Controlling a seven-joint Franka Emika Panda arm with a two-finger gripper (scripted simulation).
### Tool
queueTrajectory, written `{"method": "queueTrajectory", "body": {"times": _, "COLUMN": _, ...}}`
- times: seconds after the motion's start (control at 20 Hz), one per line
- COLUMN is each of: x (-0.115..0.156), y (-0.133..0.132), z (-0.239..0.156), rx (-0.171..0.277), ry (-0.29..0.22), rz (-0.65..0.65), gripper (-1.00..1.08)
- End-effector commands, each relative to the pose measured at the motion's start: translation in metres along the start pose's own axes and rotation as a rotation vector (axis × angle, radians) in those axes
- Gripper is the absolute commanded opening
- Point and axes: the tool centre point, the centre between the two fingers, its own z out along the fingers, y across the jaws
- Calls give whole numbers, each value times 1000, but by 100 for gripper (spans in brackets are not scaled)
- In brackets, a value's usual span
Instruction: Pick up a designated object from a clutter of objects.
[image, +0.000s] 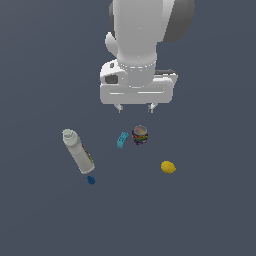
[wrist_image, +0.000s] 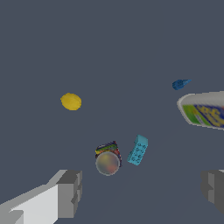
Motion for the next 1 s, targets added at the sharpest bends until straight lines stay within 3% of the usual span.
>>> {"method": "queueTrajectory", "body": {"times": 0.0, "x": 0, "y": 0, "z": 0, "rx": 0, "ry": 0, "rz": 0, "gripper": 100}}
{"method": "queueTrajectory", "body": {"times": 0.45, "x": 8, "y": 22, "z": -1, "rx": -25, "ry": 12, "rz": 7, "gripper": 100}}
{"method": "queueTrajectory", "body": {"times": 0.95, "x": 13, "y": 17, "z": 6, "rx": -27, "ry": 11, "rz": -7, "gripper": 100}}
